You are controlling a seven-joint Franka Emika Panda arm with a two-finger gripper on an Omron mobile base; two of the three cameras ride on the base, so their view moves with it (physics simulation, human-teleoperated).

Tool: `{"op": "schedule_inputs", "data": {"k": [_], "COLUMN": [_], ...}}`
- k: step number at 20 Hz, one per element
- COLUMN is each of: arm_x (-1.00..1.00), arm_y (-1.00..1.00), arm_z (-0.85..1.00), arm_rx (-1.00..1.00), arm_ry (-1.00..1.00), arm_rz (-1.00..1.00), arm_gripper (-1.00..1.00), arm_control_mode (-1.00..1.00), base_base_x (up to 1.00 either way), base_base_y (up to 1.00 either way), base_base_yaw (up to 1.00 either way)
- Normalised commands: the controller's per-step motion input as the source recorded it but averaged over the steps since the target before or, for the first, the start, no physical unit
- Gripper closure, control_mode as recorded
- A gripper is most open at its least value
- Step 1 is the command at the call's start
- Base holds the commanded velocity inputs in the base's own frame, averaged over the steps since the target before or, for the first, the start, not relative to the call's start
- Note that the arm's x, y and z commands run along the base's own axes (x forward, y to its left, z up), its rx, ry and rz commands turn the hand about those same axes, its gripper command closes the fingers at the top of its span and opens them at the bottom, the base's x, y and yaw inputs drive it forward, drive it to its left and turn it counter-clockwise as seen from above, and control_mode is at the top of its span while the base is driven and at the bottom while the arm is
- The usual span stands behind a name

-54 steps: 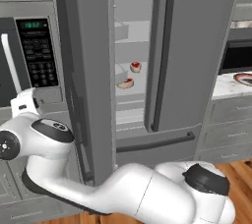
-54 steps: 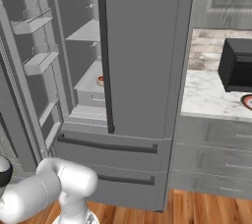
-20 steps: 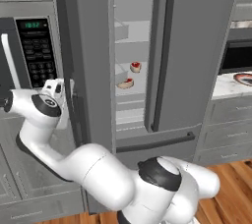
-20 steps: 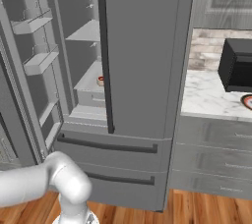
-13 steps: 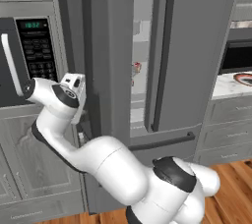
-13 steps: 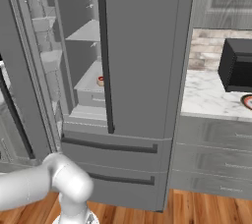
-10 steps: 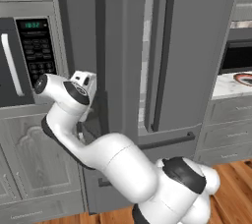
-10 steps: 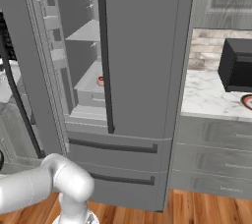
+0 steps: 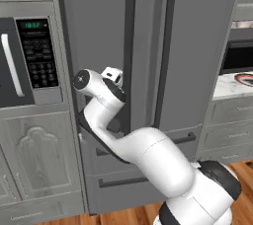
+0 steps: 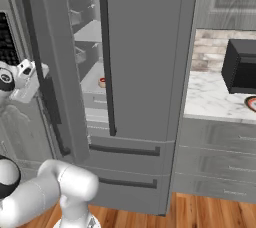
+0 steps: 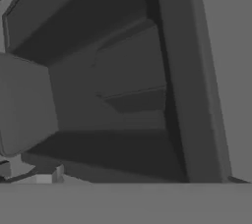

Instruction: Place the steak on the counter behind the older steak on the same shelf of the fridge to maintain FIFO order. Close the fridge door when finished.

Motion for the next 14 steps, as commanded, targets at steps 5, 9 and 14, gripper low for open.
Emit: {"op": "schedule_inputs", "data": {"k": [5,9,14], "arm_x": [0.67,0.72,0.60], "arm_y": [-0.07,0.00,0.00], "arm_z": [0.00,0.02,0.12], "arm_rx": [0.10,0.07,0.04], "arm_ry": [-0.06,-0.04,-0.03], "arm_rz": [-0.01,-0.01,0.00], "arm_gripper": [-1.00,-1.00,-1.00], "arm_control_mode": [-1.00,-1.00,-1.00], "base_base_x": [0.00,0.00,0.00], "base_base_y": [0.00,0.00,0.00], "base_base_yaw": [0.00,0.00,0.00]}}
